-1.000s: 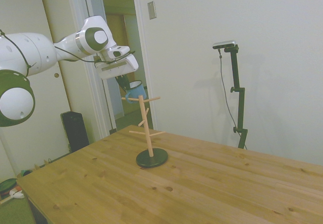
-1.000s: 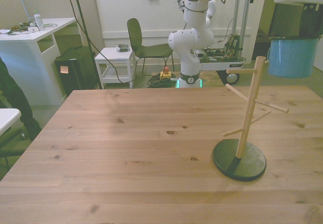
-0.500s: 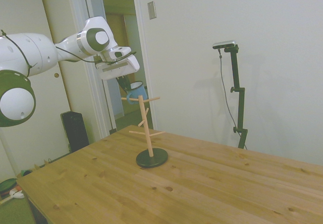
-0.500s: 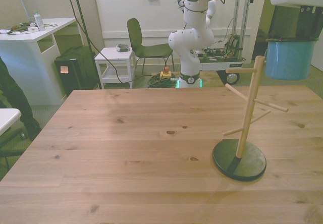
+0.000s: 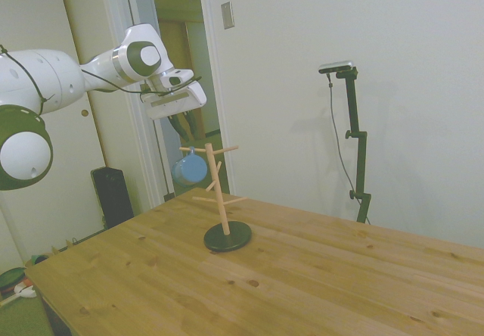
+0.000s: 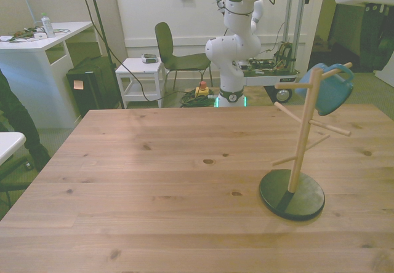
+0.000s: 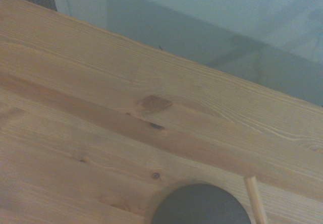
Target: Hang the mug
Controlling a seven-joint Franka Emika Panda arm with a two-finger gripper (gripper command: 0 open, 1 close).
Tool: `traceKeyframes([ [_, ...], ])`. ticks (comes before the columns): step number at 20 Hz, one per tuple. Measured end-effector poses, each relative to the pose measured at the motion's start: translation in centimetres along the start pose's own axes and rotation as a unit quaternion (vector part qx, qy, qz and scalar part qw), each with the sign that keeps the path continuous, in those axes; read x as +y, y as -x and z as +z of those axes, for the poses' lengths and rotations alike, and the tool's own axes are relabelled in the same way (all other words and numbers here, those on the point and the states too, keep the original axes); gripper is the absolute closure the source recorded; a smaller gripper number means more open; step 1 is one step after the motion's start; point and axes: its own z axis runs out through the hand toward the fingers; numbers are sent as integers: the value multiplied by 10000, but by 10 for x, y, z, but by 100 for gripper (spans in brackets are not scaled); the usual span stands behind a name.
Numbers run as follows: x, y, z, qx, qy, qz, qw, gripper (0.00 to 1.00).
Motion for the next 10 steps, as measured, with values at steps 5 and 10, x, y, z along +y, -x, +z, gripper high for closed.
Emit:
traceKeyframes([
  [5,0,6,-10,53,-60,38,10000,0],
  [10,-18,72,-42,89,-230,-251,9994,0],
])
